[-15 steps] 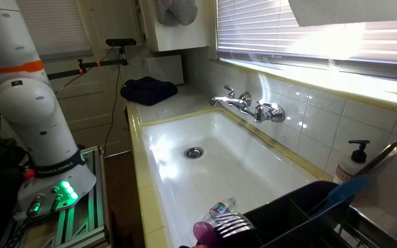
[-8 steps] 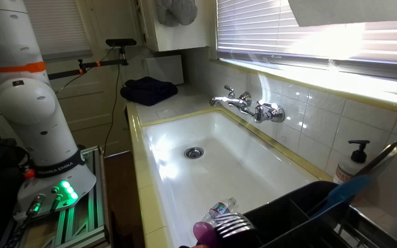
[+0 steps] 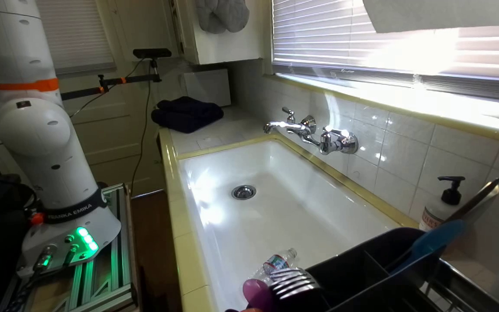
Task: Unhang the oven mittens
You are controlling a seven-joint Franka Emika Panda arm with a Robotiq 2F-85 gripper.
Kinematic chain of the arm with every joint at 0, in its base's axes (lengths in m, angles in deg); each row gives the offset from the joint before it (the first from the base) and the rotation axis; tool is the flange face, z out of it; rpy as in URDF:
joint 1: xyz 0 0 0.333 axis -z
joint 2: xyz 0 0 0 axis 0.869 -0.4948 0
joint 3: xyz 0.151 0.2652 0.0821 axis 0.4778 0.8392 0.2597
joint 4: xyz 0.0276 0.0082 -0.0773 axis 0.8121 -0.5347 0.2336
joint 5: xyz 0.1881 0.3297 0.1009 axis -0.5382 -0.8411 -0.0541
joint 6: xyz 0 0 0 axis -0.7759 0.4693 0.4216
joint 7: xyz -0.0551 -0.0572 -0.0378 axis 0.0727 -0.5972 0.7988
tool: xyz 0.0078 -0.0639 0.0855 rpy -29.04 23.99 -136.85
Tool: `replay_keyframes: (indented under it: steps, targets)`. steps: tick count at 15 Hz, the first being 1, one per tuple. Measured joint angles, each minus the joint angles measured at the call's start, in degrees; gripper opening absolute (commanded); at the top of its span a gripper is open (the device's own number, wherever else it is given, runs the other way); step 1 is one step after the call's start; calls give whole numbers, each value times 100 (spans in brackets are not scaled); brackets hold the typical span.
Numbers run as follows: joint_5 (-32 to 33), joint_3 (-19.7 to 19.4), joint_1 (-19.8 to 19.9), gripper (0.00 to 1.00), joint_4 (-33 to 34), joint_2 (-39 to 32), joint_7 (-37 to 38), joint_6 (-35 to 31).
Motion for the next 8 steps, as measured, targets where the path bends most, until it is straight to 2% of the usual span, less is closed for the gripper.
replay_keyframes:
  steps: [4,5,7,8]
  targets:
    - [1,-20,12,6,43,-38,97,59]
    - [1,-32,15,1,66,-43,143,105]
    - [1,-48,31,0,116,-51,248,203]
    - [0,-56,37,3,139,-52,315,243]
